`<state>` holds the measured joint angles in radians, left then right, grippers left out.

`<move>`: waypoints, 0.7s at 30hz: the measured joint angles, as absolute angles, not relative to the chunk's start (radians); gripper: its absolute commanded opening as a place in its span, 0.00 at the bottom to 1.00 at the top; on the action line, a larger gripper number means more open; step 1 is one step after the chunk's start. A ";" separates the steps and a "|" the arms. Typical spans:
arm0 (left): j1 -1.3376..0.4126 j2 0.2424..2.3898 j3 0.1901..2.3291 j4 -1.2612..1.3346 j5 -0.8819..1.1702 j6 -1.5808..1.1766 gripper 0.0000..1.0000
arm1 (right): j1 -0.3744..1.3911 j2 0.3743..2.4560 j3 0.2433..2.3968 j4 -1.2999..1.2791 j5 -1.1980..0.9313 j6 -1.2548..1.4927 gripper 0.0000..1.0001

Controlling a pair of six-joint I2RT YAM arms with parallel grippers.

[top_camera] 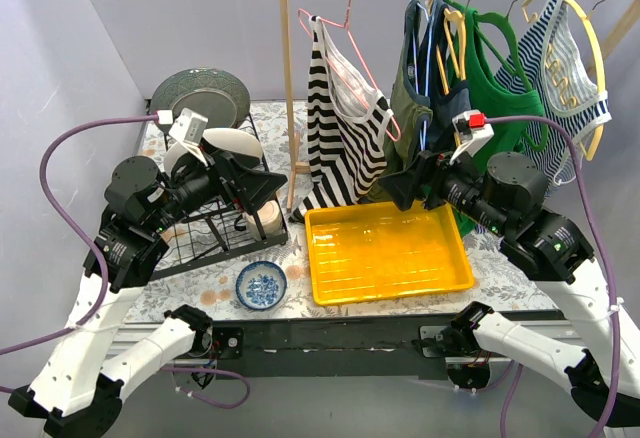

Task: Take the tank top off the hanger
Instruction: Pick up the hanger from the clothesline.

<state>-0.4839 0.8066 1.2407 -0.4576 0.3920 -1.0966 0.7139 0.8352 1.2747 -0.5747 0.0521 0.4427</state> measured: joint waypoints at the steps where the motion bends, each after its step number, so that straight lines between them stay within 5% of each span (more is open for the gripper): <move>1: -0.484 0.808 1.241 -0.456 0.392 -1.097 0.98 | 0.714 0.837 1.280 -0.575 0.052 0.442 0.99; 15: -0.484 0.808 1.245 -0.440 0.381 -1.097 0.98 | 0.714 0.821 1.291 -0.526 0.057 0.410 0.98; 21: -0.484 0.790 1.245 -0.440 0.357 -1.097 0.98 | 0.714 0.858 1.345 -0.479 0.092 0.340 0.87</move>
<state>-0.4843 0.7902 1.2446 -0.4404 0.3573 -1.0966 0.7139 0.8577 1.3445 -0.4789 0.0917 0.3405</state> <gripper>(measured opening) 0.982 0.931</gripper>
